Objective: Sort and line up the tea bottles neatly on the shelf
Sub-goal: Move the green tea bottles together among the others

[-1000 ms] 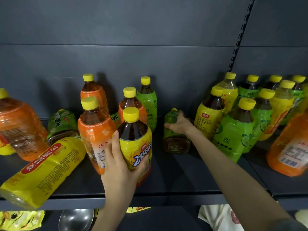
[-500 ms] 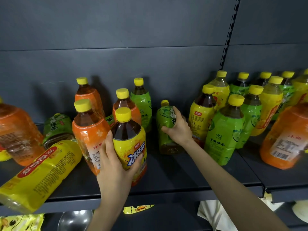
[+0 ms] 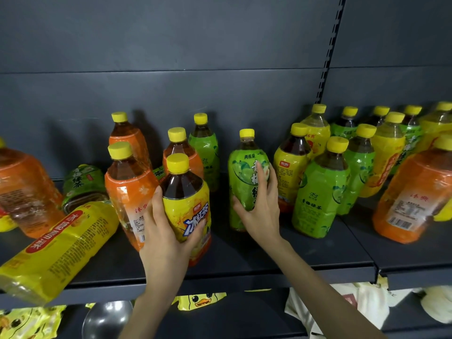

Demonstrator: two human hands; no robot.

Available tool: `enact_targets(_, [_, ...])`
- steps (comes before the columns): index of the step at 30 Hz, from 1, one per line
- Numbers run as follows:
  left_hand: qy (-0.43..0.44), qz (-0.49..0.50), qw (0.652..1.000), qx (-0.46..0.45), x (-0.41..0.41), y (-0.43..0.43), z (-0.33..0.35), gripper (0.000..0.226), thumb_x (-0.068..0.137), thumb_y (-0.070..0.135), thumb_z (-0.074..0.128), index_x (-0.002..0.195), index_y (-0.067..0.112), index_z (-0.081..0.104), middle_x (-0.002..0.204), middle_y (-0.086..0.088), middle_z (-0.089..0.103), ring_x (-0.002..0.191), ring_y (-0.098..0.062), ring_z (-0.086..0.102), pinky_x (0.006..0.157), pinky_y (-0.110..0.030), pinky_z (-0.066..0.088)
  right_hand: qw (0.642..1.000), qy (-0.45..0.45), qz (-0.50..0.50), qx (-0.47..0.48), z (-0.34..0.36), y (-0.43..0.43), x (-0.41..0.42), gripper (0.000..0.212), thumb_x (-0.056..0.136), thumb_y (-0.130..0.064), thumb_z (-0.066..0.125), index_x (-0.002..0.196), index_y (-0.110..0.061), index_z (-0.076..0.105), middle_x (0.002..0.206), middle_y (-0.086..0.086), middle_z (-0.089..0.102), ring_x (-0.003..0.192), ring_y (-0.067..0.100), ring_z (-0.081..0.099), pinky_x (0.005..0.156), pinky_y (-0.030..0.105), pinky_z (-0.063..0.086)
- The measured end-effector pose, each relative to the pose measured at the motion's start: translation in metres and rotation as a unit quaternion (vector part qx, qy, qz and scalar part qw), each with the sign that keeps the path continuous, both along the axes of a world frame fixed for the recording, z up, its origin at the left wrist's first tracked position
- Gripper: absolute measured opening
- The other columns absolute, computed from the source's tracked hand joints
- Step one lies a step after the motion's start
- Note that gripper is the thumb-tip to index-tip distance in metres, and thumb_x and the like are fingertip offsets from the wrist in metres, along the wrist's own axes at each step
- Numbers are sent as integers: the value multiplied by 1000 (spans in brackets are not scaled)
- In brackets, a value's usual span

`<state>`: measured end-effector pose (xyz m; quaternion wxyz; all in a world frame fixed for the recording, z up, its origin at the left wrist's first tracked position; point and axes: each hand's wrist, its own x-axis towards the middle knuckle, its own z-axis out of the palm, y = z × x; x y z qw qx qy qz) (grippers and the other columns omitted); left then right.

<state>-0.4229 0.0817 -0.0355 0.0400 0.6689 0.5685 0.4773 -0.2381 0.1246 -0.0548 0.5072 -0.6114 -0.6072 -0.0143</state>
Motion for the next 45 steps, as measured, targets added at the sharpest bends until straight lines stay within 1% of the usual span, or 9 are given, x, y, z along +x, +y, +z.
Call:
enact_targets(7, [2,-4,1000,8,-2,-2,-1,95,70,51,65,145,33,9,140,-14,40,125,-33,45,69,-46,52,996,-68,28,43,-21,4,7,84,91,-45,48,149,-32,-11,153,17,-3,142,38,13,110,40,27])
enact_targets(16, [-45,-62,997,15,-6,-7,-3,95,73,54,60,145,46,-3,151,0,27,134,-19,33,84,-43,48,997,-54,-7,-53,-19,32,1,87,91,-36,53,137,-40,-21,148,35,11,134,51,26,102,51,38])
enact_targets(21, [-44,-75,996,7,-9,-18,-12,91,78,54,55,138,58,-13,154,3,19,139,-18,27,88,-48,47,989,-27,-61,-134,-9,54,-3,85,98,-33,44,143,-23,-27,150,30,5,137,45,24,105,45,36])
enact_targets(25, [-50,-62,997,20,-9,-23,-23,91,82,45,57,140,57,-13,147,2,20,129,-16,33,81,-44,50,980,46,-19,-193,9,59,3,101,92,-4,54,135,-35,-31,151,28,1,136,46,24,111,48,28])
enact_targets(28, [-59,-61,996,40,-8,-23,-32,89,84,40,58,142,54,-8,138,9,19,122,-8,29,76,-34,47,971,86,19,-221,19,47,6,97,87,7,53,149,-27,-12,152,21,0,139,39,19,114,42,24])
enact_targets(33, [-87,-118,989,32,-17,-22,-35,68,91,46,46,135,66,0,136,17,22,125,2,24,88,-26,39,973,157,153,-65,38,-5,-24,31,100,-18,45,130,-16,52,137,3,39,131,13,37,110,23,31])
enact_targets(37, [-76,-75,992,66,-45,-17,-36,53,92,48,43,141,44,24,136,7,29,128,-12,26,98,-35,32,933,199,284,-93,34,-37,-58,74,84,-58,55,146,-37,20,149,-8,25,137,3,29,110,31,33])
enact_targets(41, [-95,3,995,41,-63,-1,-33,92,80,13,74,147,16,11,144,-25,17,133,-36,22,103,-37,27,931,147,305,-137,17,-46,-77,110,74,-43,77,144,-53,-7,152,-8,17,139,7,27,112,43,32])
enact_targets(45, [-85,-17,994,-66,-71,15,-31,104,76,13,76,150,15,3,143,-24,20,130,-41,32,96,-47,40,949,140,255,-120,15,-48,-78,108,72,-44,75,143,-56,-5,150,-7,24,135,6,33,107,50,39])
